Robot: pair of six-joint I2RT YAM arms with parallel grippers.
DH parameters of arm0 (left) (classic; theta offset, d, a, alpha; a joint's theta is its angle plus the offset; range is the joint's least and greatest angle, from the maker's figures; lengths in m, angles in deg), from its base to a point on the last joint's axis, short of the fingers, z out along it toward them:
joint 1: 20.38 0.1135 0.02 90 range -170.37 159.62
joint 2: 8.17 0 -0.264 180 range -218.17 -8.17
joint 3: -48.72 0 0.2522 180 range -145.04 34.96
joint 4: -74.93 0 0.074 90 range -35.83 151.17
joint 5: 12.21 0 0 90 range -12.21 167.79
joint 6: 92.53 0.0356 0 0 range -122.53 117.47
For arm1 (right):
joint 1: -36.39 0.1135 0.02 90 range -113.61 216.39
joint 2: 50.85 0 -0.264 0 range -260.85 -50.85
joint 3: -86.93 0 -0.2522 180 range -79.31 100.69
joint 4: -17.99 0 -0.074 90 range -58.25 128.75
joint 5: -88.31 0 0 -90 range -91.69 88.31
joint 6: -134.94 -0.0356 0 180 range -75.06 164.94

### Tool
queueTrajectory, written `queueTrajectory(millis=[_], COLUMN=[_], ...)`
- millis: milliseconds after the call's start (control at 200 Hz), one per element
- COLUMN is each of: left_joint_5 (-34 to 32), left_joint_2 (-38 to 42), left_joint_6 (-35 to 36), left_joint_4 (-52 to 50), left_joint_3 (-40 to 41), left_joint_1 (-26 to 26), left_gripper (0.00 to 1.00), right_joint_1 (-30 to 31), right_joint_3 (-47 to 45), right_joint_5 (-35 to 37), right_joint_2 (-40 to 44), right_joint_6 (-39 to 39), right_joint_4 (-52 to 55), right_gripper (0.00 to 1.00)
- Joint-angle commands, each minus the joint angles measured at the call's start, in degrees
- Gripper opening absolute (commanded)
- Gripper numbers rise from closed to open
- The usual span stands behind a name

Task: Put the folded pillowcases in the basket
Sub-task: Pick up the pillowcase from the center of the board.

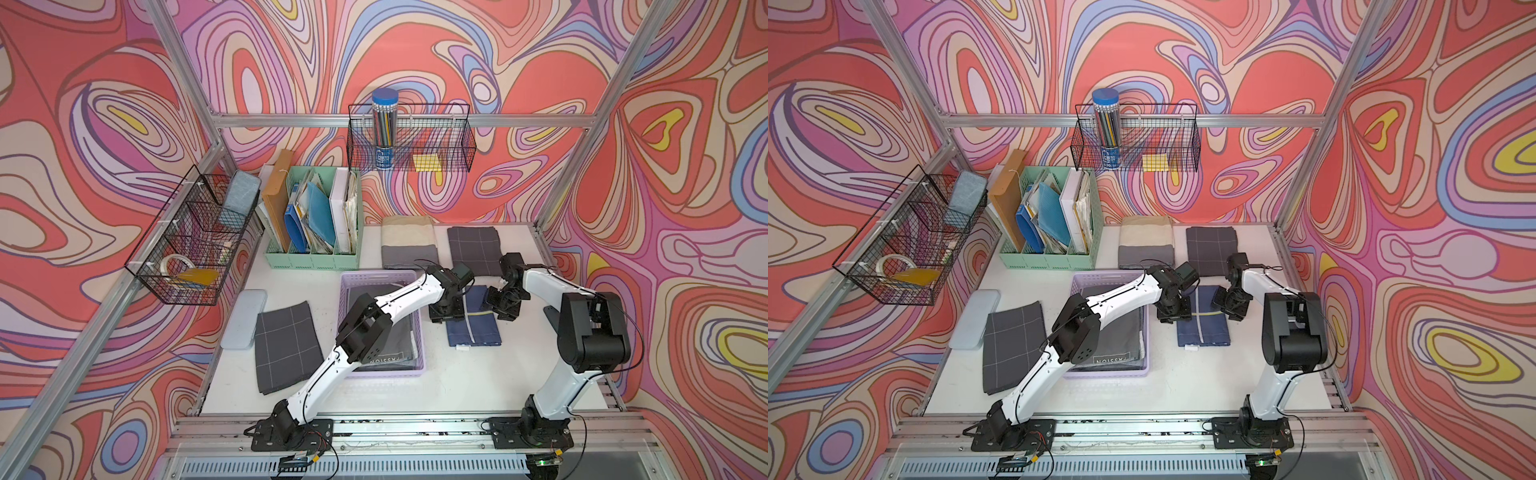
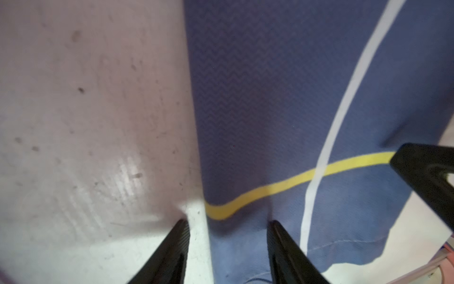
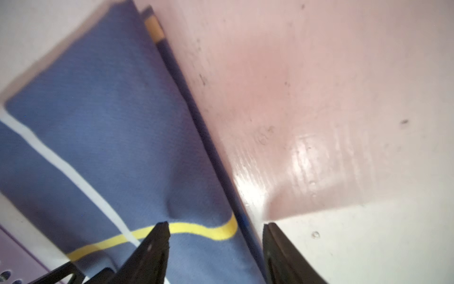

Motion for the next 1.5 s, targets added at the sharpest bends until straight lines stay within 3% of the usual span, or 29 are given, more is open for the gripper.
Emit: queueTrajectory(millis=[0, 275, 541, 646, 971, 1021, 1492], left_joint_5=[2.0, 4.1, 5.9, 4.3, 3.5, 2.8, -4.1], left_joint_2=[1.6, 8.5, 5.7, 5.8, 2.7, 2.7, 11.9], left_joint_6=[-0.6, -1.5, -3.0, -4.5, -3.0, -2.7, 5.9], left_joint_4=[0.4, 3.9, 5.3, 7.7, 7.0, 6.8, 0.3], left_joint_3=[4.5, 13.9, 14.0, 15.3, 14.9, 15.0, 8.4], left_joint_1=[-0.3, -1.9, -4.1, -4.8, -4.5, -4.5, -4.0], left_gripper=[0.58, 0.59, 0.56, 0.49, 0.06, 0.00, 0.00], right_joint_1=[0.1, 0.1, 0.2, 0.2, 2.9, 2.9, 3.0], right_joint_3=[5.8, 10.3, 12.2, 11.0, 9.2, 8.8, 3.8], right_joint_5=[0.9, -0.3, 0.7, -0.5, 1.0, 1.4, -2.0], right_joint_2=[-3.4, -10.7, -14.4, -14.5, -17.2, -17.3, -1.9], right_joint_6=[2.7, 5.8, 7.3, 7.5, 7.6, 7.3, 0.2], right_joint_4=[0.9, 0.2, 1.0, 0.3, 0.1, 0.1, -4.9], right_gripper=[0.64, 0.62, 0.57, 0.46, 0.00, 0.00, 0.00])
